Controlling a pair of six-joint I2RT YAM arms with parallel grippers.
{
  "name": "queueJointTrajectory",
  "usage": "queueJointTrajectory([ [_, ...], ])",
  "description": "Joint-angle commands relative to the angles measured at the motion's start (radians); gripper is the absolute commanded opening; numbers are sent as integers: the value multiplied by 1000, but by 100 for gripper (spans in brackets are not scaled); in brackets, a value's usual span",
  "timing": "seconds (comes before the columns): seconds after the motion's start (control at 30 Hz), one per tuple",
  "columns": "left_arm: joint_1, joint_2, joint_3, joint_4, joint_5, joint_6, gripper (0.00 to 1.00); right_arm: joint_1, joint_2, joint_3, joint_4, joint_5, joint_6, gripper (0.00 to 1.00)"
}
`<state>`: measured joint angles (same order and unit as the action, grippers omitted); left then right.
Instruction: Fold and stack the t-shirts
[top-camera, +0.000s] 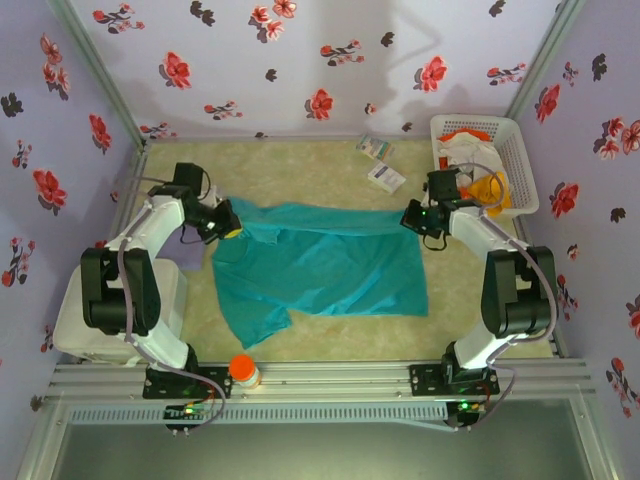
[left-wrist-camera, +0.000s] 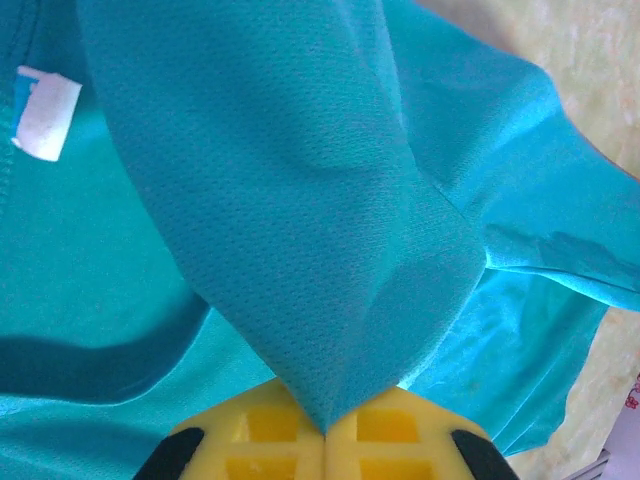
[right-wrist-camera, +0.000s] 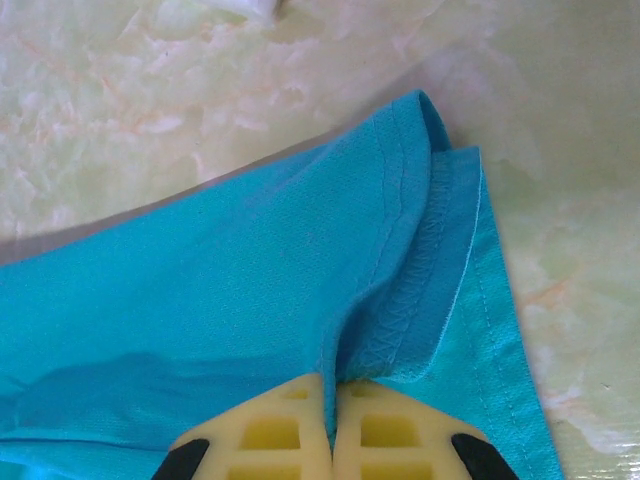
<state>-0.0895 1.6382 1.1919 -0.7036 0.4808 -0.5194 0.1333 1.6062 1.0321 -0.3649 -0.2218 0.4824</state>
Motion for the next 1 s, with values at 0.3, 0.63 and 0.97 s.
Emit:
queueJointTrajectory([
  [0.3, 19, -14, -77, -12, 18, 4, 11, 27, -11, -54, -23, 28, 16, 3],
  [0.63, 19, -81, -51, -77, -89, 36, 51, 34, -98, 1, -97, 93, 52, 53],
  [0.97, 18, 49, 174, -54, -183, 75, 44, 120, 44, 70, -24, 49, 150, 63],
])
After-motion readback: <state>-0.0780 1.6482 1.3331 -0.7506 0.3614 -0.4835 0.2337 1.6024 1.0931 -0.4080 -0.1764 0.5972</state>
